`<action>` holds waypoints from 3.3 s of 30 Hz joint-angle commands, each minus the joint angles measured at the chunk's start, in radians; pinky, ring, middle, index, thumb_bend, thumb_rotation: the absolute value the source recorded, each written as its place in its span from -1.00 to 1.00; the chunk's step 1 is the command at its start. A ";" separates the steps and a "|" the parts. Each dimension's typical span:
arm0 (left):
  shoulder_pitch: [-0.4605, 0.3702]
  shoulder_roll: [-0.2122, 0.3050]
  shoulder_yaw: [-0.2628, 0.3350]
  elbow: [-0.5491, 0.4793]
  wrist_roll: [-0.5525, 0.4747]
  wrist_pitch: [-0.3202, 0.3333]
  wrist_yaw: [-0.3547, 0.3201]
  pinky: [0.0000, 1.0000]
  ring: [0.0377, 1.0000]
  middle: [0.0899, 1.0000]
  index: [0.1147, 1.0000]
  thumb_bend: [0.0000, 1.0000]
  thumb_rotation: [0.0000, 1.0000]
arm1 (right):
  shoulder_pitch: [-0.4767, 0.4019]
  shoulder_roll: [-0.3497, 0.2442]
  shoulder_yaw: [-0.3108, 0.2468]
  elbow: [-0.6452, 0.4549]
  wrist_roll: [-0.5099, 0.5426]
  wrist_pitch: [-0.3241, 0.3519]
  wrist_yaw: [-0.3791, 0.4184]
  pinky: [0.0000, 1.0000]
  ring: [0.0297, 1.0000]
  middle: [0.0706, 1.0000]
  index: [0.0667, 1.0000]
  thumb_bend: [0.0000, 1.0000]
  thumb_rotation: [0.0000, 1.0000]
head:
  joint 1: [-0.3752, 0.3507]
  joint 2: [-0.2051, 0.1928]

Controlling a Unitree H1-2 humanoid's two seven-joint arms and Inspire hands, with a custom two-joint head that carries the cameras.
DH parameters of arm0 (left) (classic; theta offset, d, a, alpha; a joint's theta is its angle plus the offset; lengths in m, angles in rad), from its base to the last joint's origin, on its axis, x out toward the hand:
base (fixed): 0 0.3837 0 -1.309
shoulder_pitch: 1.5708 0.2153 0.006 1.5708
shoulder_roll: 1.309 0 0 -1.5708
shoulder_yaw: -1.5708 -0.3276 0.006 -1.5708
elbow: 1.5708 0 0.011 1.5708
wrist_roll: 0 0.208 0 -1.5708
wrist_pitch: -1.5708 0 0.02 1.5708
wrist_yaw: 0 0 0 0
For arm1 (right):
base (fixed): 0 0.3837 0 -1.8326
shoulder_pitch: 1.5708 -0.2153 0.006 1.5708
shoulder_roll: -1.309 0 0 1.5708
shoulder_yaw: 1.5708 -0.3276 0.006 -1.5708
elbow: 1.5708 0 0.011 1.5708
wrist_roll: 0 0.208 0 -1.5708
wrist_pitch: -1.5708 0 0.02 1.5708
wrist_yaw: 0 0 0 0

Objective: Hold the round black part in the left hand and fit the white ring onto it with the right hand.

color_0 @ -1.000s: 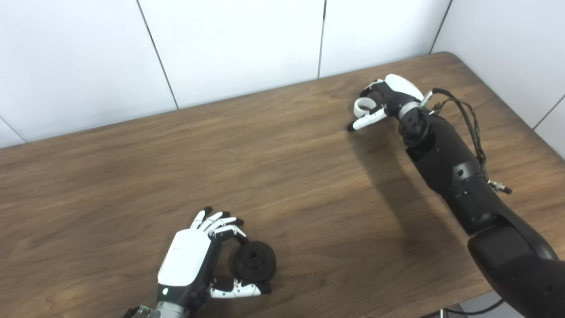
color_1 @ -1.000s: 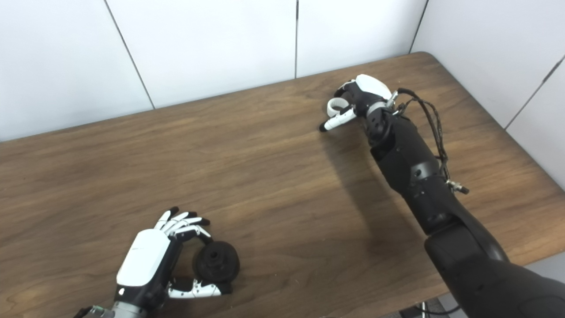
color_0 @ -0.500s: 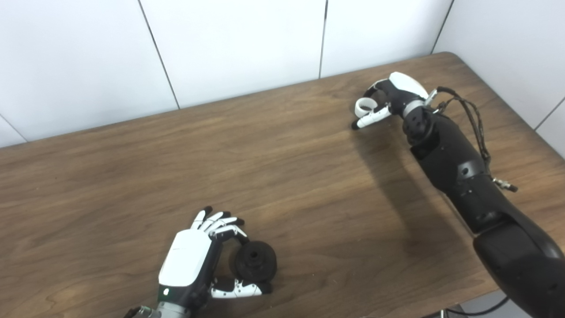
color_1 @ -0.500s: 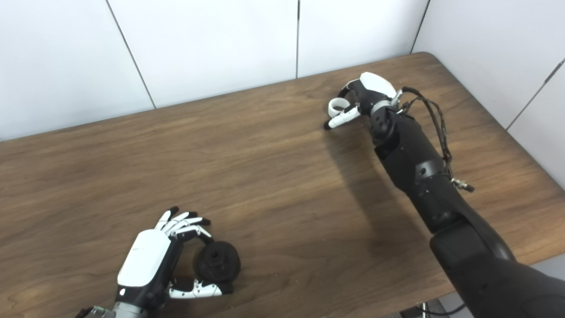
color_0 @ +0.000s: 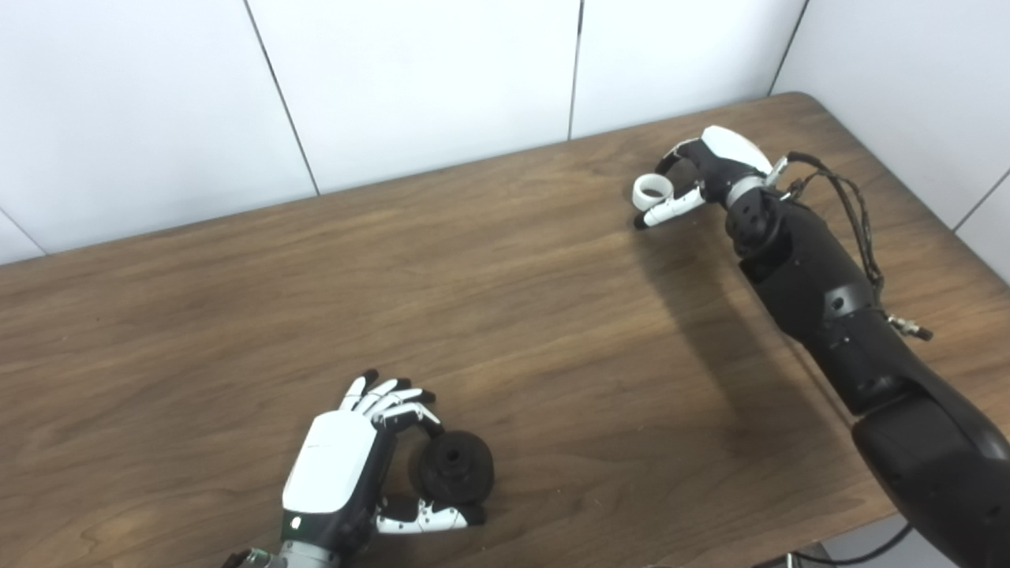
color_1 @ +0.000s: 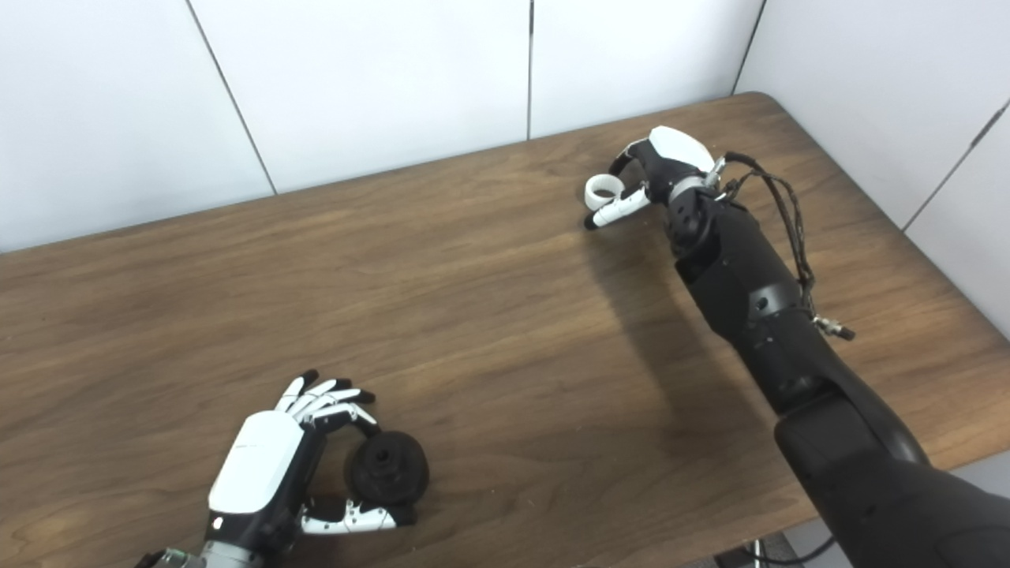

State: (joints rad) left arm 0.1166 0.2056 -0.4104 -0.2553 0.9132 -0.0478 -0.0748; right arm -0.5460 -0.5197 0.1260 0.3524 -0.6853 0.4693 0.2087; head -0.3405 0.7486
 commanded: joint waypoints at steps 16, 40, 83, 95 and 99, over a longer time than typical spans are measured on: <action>0.016 0.012 -0.001 -0.010 0.023 0.020 -0.028 0.96 0.72 0.48 -0.16 0.04 -0.91 | -0.061 -0.016 0.009 -0.012 0.009 -0.009 -0.035 0.93 1.00 0.84 0.26 0.73 -0.42 | 0.002 0.000; 0.015 0.003 -0.002 -0.006 0.019 0.015 -0.019 0.96 0.72 0.48 -0.16 0.04 -0.91 | -0.021 -0.034 -0.005 -0.012 0.051 -0.038 -0.110 0.86 0.95 0.69 -0.10 0.05 -0.74 | 0.002 0.000; 0.016 -0.077 -0.064 0.008 0.088 0.065 -0.007 0.99 0.73 0.49 -0.16 0.04 -0.91 | 0.178 0.034 0.156 -0.848 0.031 -0.048 0.258 1.00 0.97 0.69 -0.11 0.05 -0.74 | 0.228 0.015; 0.009 -0.098 -0.092 0.017 0.108 0.094 0.008 1.00 0.74 0.49 -0.16 0.04 -0.91 | 0.217 0.070 0.196 -1.003 0.032 -0.076 0.357 1.00 0.96 0.65 -0.11 0.05 -0.74 | 0.286 0.026; 0.006 -0.102 -0.093 0.016 0.111 0.102 0.003 1.00 0.75 0.50 -0.16 0.04 -0.91 | 0.227 0.086 0.208 -1.058 0.032 -0.058 0.406 1.00 0.98 0.66 -0.11 0.05 -0.73 | 0.289 0.028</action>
State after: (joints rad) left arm 0.1212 0.1074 -0.4876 -0.2532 1.0131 0.0491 -0.0444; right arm -0.2928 -0.4354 0.3430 -0.6632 -0.6531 0.4205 0.6107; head -0.0506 0.7762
